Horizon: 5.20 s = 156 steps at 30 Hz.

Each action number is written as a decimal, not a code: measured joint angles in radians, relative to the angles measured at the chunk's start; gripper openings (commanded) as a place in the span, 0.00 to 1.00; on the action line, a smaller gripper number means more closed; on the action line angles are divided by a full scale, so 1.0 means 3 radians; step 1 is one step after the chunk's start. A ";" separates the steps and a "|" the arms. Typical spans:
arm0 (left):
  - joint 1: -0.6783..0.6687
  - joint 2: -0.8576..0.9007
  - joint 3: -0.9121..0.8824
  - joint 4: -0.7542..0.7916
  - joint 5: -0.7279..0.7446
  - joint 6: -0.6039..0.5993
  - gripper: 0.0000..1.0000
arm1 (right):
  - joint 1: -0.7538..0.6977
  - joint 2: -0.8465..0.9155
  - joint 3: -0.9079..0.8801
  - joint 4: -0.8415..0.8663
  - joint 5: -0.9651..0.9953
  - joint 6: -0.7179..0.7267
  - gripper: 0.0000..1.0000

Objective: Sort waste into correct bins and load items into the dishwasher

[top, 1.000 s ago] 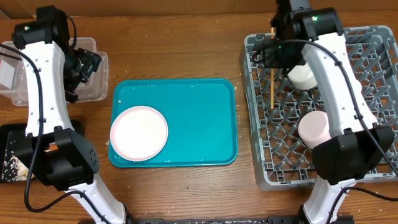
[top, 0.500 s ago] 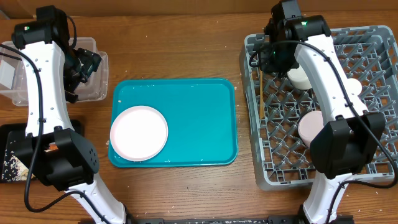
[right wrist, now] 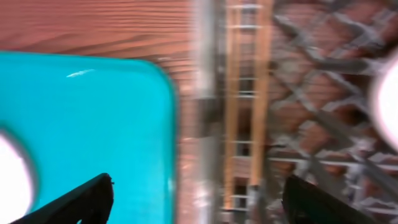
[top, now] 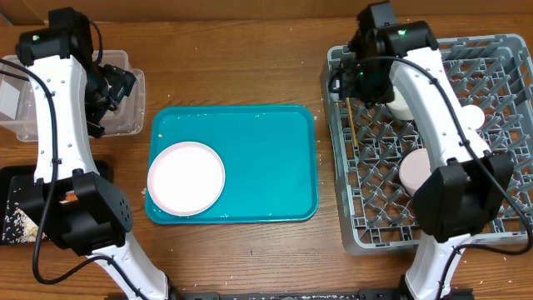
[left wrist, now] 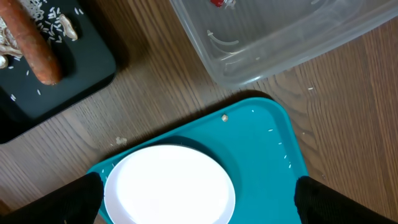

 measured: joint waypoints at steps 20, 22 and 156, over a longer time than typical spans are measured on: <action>0.0000 0.0000 0.0000 0.0000 0.0000 0.0000 1.00 | 0.1706 0.0305 0.0051 0.0678 -0.0301 0.0874 0.71; 0.0000 0.0000 0.0000 0.0000 0.0000 0.0000 1.00 | 0.1821 0.0463 0.0051 0.0745 -0.0221 0.1036 0.67; 0.0000 0.0000 0.0000 0.0000 0.0000 0.0000 1.00 | 0.2033 0.1007 -0.0209 0.0975 0.0249 0.1045 0.23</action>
